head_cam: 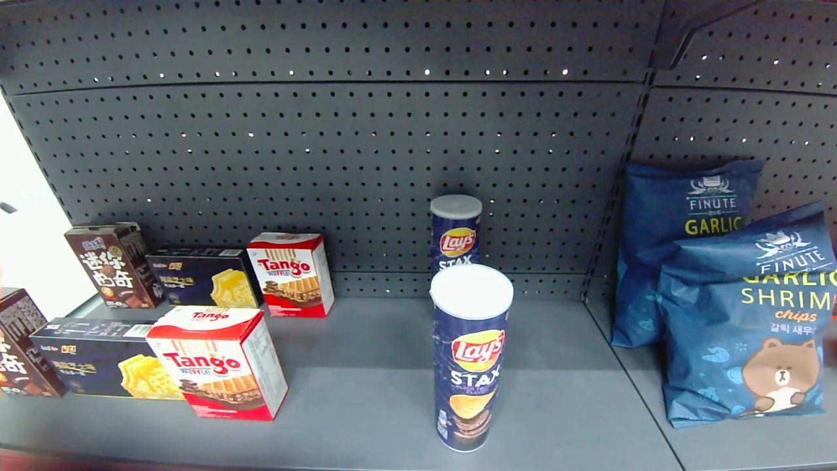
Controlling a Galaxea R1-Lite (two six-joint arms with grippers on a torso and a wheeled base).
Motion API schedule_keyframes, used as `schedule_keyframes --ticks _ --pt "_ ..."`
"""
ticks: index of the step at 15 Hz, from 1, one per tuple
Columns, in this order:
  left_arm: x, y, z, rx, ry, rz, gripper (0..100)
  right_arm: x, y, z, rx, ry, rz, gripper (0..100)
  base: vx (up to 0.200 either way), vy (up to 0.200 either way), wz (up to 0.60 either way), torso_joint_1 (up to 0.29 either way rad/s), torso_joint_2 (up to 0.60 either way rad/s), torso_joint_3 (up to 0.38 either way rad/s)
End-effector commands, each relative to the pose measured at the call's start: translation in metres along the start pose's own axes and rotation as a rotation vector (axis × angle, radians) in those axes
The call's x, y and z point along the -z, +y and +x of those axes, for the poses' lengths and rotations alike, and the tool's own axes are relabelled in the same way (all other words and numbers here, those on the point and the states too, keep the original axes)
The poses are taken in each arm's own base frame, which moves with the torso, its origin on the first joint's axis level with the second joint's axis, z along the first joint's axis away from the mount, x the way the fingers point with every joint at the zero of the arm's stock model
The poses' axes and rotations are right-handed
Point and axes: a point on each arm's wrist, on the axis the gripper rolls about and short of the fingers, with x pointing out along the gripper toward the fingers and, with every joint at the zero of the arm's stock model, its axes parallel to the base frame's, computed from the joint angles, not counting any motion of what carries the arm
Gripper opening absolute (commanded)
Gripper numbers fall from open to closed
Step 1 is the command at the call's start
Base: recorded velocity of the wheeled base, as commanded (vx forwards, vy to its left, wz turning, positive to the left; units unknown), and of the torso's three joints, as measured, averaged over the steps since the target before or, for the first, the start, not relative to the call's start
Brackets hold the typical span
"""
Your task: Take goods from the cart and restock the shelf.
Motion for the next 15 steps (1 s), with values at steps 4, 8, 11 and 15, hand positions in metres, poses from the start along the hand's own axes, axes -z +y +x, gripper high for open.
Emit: schedule_keyframes --ticks 4,8,11,15 --pt "-0.0035 -0.0077 0.0068 -0.439 0.138 -0.09 100 0.0005 0.0 -0.0001 -0.001 -0.002 0.0 100 0.0 0.0 0.0 0.0 0.0 0.0" --pt "-0.0013 -0.0104 0.0015 -0.452 0.068 -0.076 100 0.0006 0.0 -0.0001 -0.001 -0.001 0.0 100 0.0 0.0 0.0 0.0 0.0 0.0" --pt "-0.0014 -0.0122 0.0023 -0.364 0.054 -0.062 100 0.0005 0.0 -0.0001 -0.001 -0.002 0.0 100 0.0 0.0 0.0 0.0 0.0 0.0" --pt "-0.0015 -0.0127 0.0025 -0.336 0.052 -0.044 100 0.0005 0.0 -0.0001 -0.001 -0.002 0.0 100 0.0 0.0 0.0 0.0 0.0 0.0"
